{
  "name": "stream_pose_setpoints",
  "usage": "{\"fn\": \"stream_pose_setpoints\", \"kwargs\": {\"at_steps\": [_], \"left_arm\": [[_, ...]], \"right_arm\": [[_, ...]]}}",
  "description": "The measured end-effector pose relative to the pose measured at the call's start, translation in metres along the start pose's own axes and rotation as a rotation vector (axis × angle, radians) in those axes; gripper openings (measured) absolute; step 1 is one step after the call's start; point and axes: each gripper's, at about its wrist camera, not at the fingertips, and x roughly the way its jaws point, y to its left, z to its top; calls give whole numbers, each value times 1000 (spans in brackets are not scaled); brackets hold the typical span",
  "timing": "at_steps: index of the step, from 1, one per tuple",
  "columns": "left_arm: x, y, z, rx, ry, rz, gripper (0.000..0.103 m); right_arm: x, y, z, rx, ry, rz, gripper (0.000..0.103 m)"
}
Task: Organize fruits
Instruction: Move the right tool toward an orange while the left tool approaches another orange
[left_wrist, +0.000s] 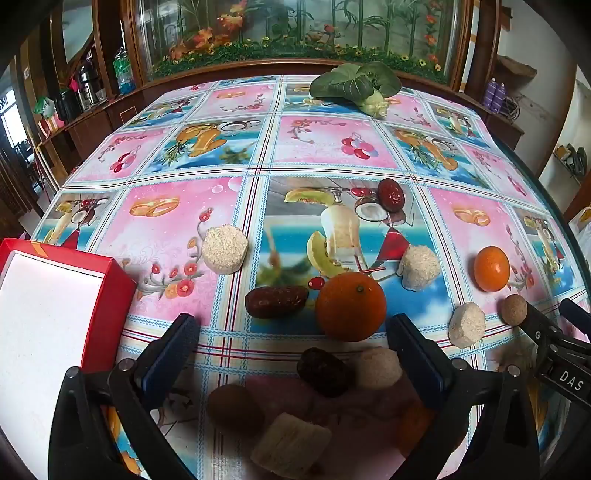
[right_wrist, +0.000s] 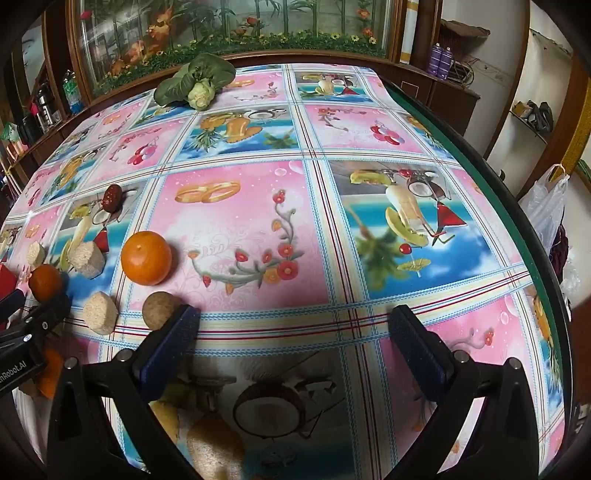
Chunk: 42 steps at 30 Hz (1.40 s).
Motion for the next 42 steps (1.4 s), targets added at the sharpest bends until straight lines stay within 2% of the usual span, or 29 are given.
{"fn": "stream_pose_setpoints", "kwargs": {"at_steps": [9,11,13,15,17,20,24,29,42], "left_arm": [[0,0,0,1,3,1,102],[-2,2,0,11,19,-11,102],[-6,11,-2,-22,37,-7,102],[-17,17,-7,-31,11,12,102],[-35,21,-11,-17,-42,61,102],[-60,28,-17,-7,-83,106,102],[-90,32,-30,6,-143,134,102],[-103,32,-38,19,-157,128,102],[-111,44,-43,16,-186,158,102]], "right_arm": [[0,0,0,0,1,0,103],[0,0,0,0,0,0,103],[0,0,1,-9,5,1,103],[-2,-3,1,-21,31,33,103],[-12,-2,1,-18,17,85,103],[-39,5,-1,-35,-85,120,103],[-72,29,-4,-110,-160,142,103],[-97,54,-17,-178,-180,197,103],[-103,80,-27,-226,-173,232,103]]}}
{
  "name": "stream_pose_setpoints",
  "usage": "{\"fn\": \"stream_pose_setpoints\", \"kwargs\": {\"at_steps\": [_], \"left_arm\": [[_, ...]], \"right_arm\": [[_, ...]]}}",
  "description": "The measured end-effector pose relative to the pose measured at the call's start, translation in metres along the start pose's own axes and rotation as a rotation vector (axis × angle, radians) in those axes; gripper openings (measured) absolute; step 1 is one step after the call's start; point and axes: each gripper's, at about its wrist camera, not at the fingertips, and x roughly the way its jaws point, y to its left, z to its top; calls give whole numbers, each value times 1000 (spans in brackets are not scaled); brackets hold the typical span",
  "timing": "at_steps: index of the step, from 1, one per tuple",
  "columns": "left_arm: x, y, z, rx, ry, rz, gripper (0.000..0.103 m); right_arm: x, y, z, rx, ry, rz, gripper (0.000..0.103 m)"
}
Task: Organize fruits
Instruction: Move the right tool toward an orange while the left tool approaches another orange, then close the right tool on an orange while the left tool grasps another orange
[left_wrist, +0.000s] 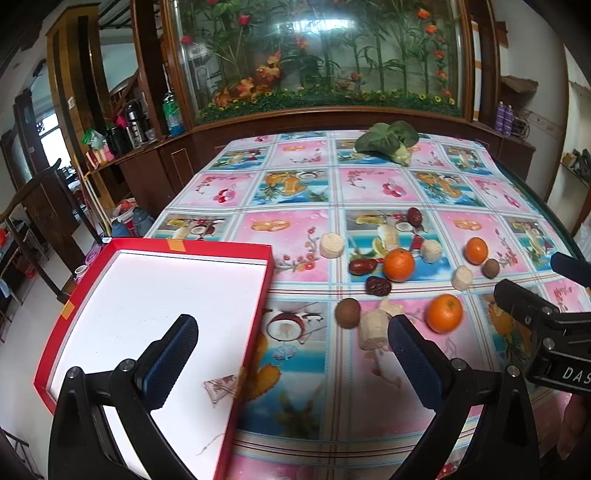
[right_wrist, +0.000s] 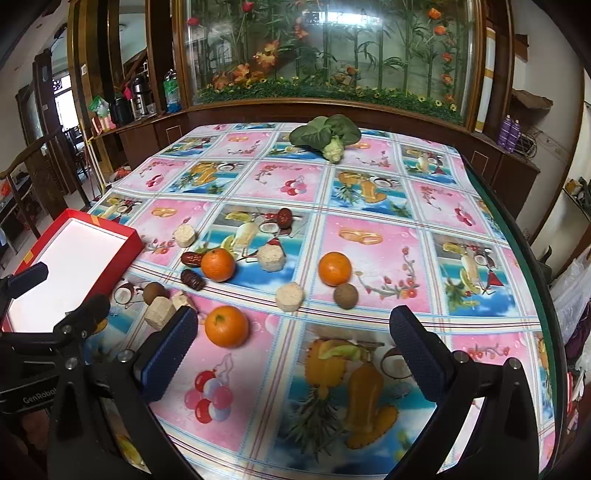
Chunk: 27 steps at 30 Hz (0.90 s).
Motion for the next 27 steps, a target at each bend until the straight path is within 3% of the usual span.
{"fn": "stream_pose_setpoints", "kwargs": {"at_steps": [7,11,16,20,24,27], "left_arm": [[7,7,1,3,9,19,102],[12,17,2,10,9,78,102],[17,36,12,9,-7,128,102],[19,42,23,38,-21,128,102],[28,31,40,90,-22,37,102],[39,12,48,140,7,-31,102]], "right_arm": [[10,12,0,-6,25,41,103],[29,19,0,11,69,93,102],[59,26,-1,41,153,165,70],[73,25,-6,50,184,172,62],[72,22,-8,31,176,215,38],[71,17,-9,34,176,240,37]]}}
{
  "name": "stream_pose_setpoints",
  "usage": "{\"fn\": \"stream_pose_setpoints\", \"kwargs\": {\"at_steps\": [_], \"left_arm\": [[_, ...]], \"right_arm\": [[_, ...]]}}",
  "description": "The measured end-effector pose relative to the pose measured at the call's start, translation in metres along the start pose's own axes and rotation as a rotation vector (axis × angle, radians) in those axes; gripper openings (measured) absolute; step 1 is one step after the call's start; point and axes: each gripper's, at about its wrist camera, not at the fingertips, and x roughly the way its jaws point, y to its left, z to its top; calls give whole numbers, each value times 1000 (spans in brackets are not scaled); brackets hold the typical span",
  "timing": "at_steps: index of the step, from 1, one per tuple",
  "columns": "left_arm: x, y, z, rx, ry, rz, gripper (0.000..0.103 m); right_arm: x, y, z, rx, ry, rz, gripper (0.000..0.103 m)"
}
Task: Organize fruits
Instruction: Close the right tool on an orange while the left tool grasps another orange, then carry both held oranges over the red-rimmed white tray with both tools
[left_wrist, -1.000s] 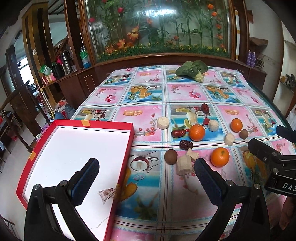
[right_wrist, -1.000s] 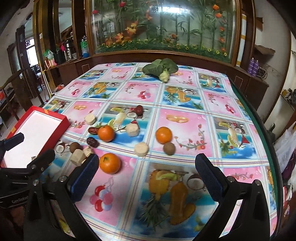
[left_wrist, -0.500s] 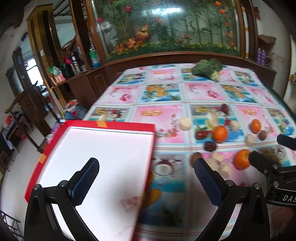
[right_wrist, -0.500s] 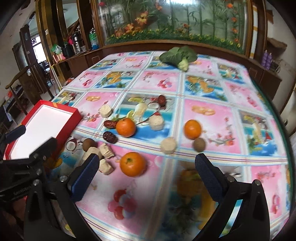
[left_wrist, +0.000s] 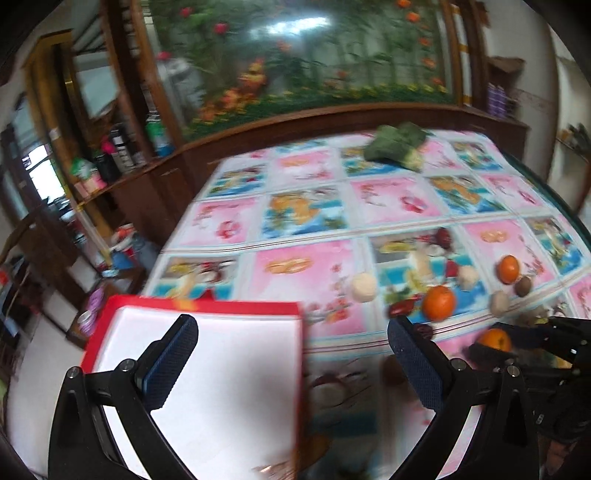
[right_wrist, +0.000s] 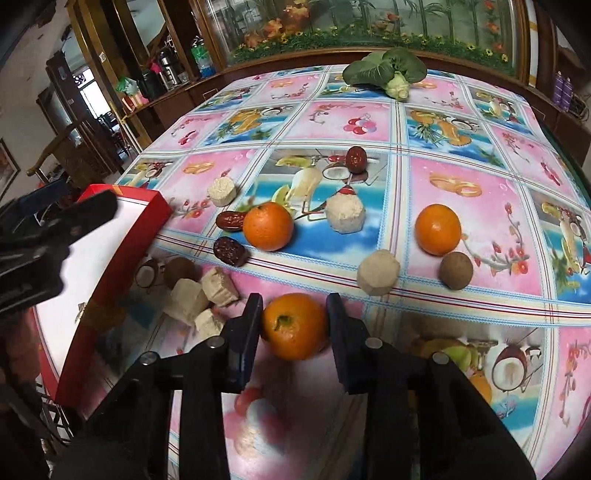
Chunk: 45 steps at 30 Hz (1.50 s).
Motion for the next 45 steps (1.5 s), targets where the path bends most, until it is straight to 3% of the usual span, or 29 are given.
{"fn": "stream_pose_setpoints", "kwargs": {"at_steps": [4,8,14,16,18,22,24,27,37,45], "left_arm": [[15,-24,8,64,27,-69,102],[27,-49,13,154,57,-133,102],[37,-77,19,278,78,-195,95],[41,-83,21,311,86,-213,90],[50,-88,23,327,108,-232,75],[70,-93,23,324,163,-287,59],[75,-97,20,327,188,-322,44],[71,-103,18,352,168,-344,33],[67,-102,17,350,155,-335,31],[37,-87,24,293,82,-324,31]], "right_arm": [[-12,-13,-3,14,-35,0,37],[-24,-18,-3,-18,-94,-59,37],[-30,-25,1,-12,-120,-93,37],[-29,-30,2,7,-111,-95,37],[-28,-36,3,24,-99,-105,37],[-25,-40,3,40,-89,-122,37],[-26,-40,3,38,-97,-128,37],[-28,-40,3,37,-103,-139,37],[-33,-38,4,28,-133,-167,37],[-35,-36,4,26,-149,-192,37]]}}
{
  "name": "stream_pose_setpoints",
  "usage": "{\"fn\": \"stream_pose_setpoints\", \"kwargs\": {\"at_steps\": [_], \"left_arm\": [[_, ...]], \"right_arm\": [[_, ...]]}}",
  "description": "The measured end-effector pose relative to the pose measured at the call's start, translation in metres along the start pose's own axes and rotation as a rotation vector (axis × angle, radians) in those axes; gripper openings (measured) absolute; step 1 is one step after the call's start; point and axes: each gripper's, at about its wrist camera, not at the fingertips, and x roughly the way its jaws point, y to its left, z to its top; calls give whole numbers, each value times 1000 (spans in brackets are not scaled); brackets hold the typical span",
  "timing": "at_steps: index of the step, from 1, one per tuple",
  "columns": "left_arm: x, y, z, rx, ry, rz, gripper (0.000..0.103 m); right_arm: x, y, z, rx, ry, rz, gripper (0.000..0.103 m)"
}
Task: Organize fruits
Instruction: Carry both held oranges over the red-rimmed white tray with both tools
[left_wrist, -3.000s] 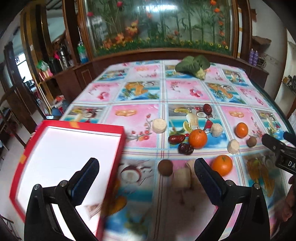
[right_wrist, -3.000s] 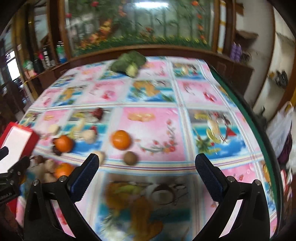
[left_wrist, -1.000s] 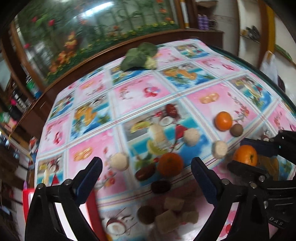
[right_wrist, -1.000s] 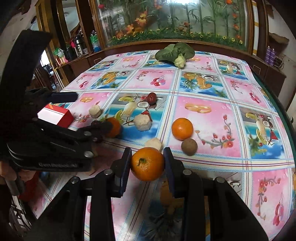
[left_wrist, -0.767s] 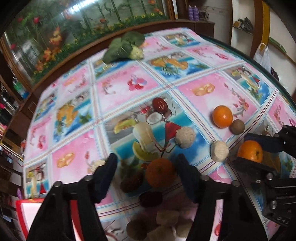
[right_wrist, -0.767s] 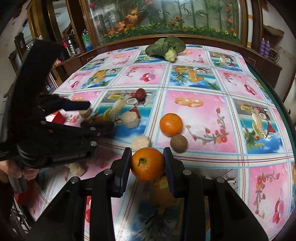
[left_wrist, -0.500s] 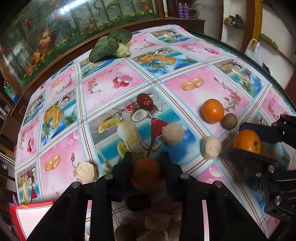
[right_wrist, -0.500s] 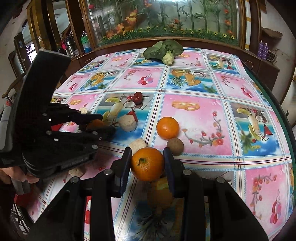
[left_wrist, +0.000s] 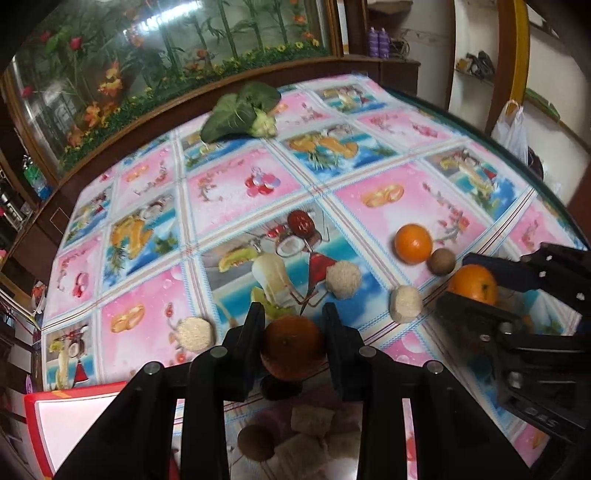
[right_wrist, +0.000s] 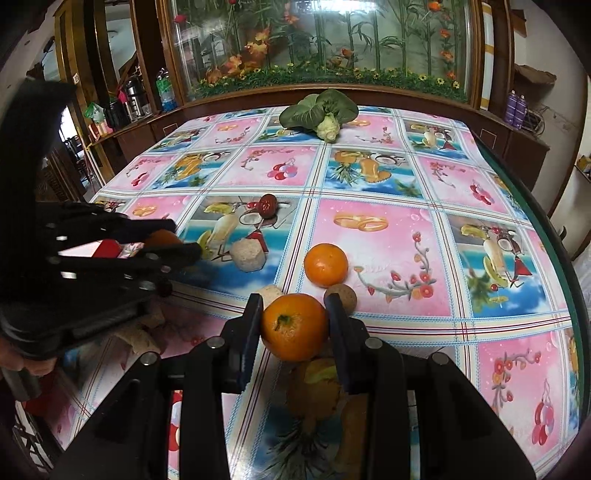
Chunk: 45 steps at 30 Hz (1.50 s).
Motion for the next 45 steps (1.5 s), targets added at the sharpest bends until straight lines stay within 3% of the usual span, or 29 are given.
{"fn": "stream_pose_setpoints", "kwargs": {"at_steps": [11,24,45], "left_arm": [[-42,4,-11,-26,-71,26,31],[-61,18,-28,-81,-87,67,31],[-129,75,-77,-247,-187,310,31]], "right_arm": [[-8,5,1,-4,-40,-45,37],[-20,18,0,-31,-57,-61,37],[-43,103,3,-170,-84,-14,37]]}}
